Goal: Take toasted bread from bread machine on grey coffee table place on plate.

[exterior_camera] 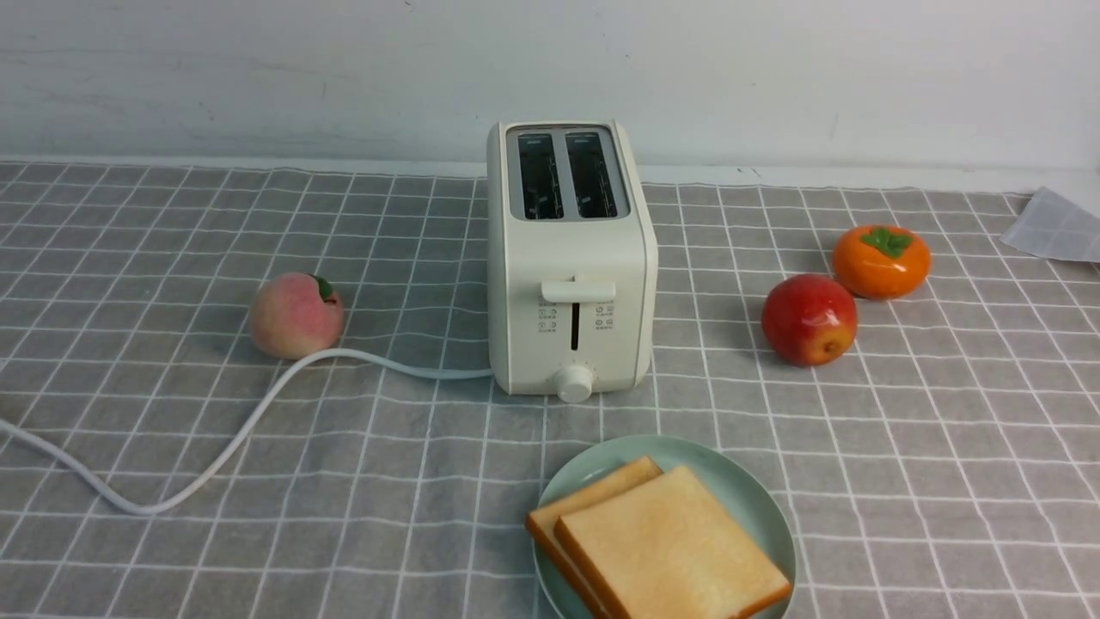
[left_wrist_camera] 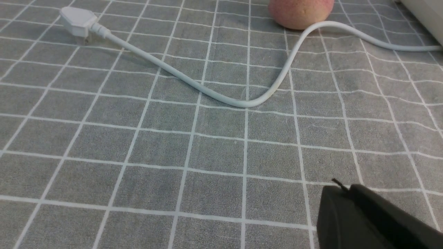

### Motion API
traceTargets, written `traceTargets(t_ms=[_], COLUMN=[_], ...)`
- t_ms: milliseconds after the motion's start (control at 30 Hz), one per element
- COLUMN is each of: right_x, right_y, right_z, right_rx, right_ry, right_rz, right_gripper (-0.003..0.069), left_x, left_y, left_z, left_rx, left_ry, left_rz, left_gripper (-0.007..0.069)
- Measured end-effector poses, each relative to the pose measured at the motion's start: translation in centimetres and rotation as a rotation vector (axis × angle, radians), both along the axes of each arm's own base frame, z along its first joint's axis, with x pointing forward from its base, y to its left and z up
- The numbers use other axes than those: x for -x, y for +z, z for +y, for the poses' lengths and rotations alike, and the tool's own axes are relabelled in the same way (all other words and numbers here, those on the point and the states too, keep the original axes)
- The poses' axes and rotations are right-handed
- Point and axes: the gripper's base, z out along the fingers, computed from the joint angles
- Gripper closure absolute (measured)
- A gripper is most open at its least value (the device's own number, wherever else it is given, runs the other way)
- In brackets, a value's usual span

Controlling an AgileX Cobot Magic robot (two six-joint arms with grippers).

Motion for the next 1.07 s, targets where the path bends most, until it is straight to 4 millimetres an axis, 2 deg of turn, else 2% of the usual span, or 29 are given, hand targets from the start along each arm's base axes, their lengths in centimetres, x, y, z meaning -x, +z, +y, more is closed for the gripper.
traceTargets(t_ms=[167,500,1067], right_x=[0.11,0.14,0.15], right_y=[-0.07,-0.15,-0.15], right_z=[0.38,-0.06,-0.05], right_rx=[0.002,-0.07,-0.053], right_ry=[0.044,-0.027,-0.022], right_rz=[0.023,0.048,0.048], right_gripper=[0.0667,0.0667,0.0664], left_x=[0.0,0.0,0.0], left_y=[0.0,0.0,0.0], left_z=[0.0,0.0,0.0], left_rx=[0.0,0.0,0.0], left_ry=[0.0,0.0,0.0], left_rz=[0.0,0.0,0.0], left_gripper=[0.0603,0.0588,0.0568])
